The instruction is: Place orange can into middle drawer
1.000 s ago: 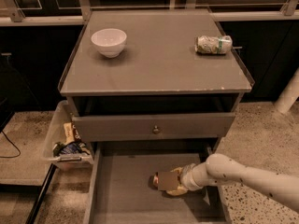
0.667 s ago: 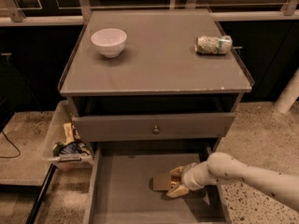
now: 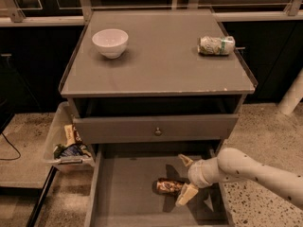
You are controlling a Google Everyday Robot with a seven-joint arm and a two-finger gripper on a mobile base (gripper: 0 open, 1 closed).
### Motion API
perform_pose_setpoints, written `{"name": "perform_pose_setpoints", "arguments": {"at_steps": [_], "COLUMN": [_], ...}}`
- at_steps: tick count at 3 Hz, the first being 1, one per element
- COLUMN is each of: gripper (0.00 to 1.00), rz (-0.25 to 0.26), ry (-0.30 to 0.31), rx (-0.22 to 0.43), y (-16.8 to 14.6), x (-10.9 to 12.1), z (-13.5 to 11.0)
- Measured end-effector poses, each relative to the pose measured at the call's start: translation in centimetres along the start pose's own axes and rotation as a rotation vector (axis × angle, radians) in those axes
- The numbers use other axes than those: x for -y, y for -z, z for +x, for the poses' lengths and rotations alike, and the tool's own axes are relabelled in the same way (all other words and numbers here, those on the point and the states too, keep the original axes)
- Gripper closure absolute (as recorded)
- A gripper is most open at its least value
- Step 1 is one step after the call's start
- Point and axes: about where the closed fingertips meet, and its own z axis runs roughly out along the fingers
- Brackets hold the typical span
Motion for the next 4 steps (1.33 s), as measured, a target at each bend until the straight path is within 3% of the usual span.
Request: {"name": "perform_pose_setpoints", "arguments": {"at_steps": [2,4], "gripper": [0.00,0.00], "rz": [0.043,0.169], "ry": [0.060,0.073], "rx": [-0.040,-0.159], "y": [7.2,17.3], "x": [0.3,1.5], "z": [-2.1,-2.4]}}
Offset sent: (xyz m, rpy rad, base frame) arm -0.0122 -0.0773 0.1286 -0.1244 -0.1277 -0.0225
